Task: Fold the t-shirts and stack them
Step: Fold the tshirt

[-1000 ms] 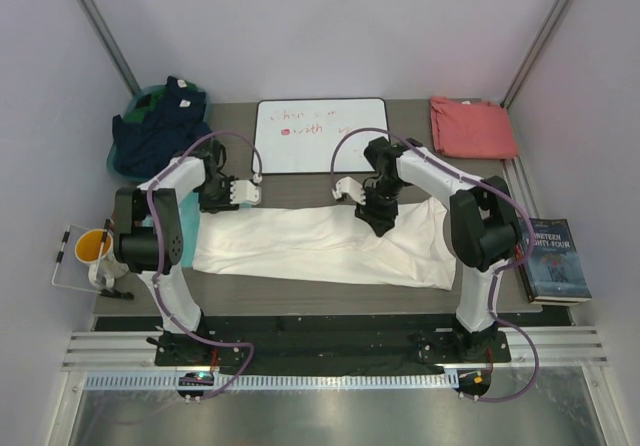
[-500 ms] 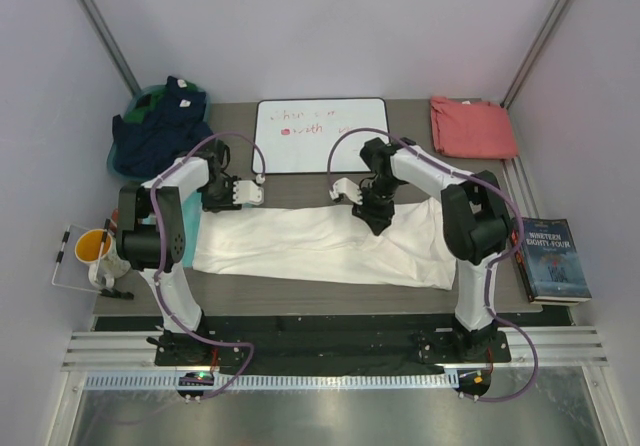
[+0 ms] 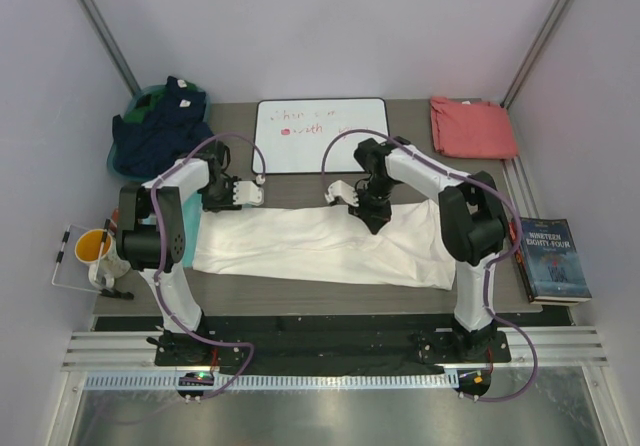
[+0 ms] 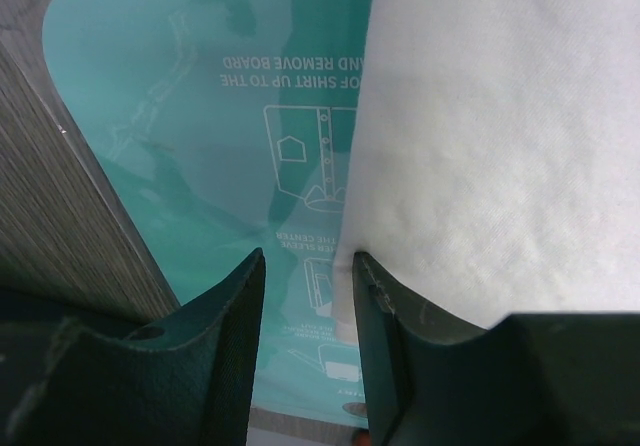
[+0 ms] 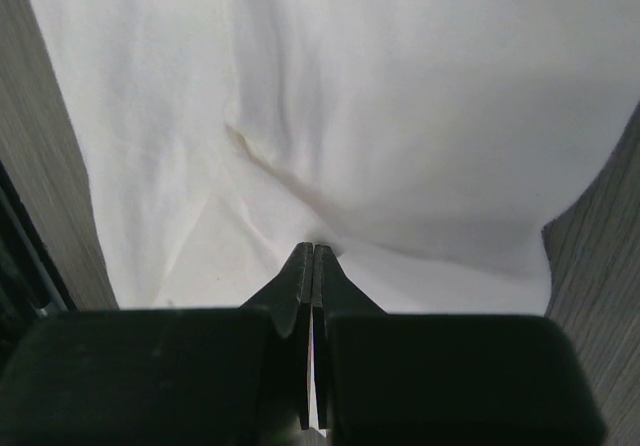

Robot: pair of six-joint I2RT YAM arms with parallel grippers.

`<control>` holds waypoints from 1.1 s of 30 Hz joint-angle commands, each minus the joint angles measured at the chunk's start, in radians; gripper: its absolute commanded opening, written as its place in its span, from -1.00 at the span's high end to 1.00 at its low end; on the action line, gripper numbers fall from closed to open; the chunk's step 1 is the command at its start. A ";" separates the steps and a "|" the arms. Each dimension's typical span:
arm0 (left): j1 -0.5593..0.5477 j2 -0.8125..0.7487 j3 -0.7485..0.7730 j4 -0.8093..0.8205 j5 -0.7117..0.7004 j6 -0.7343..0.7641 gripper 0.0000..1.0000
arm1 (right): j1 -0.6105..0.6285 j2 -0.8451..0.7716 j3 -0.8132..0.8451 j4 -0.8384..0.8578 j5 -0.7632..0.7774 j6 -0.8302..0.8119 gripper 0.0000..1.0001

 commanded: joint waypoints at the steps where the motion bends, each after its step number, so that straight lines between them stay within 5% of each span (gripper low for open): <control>1: -0.004 -0.013 -0.027 0.042 0.016 -0.007 0.17 | 0.001 -0.090 -0.068 0.108 0.064 0.045 0.97; 14: -0.011 -0.030 -0.043 0.046 0.009 -0.038 0.17 | -0.034 -0.107 -0.081 0.279 0.139 0.081 0.97; 33: -0.011 -0.012 -0.058 0.054 0.007 0.008 0.20 | 0.047 -0.148 -0.207 0.113 0.030 0.056 0.98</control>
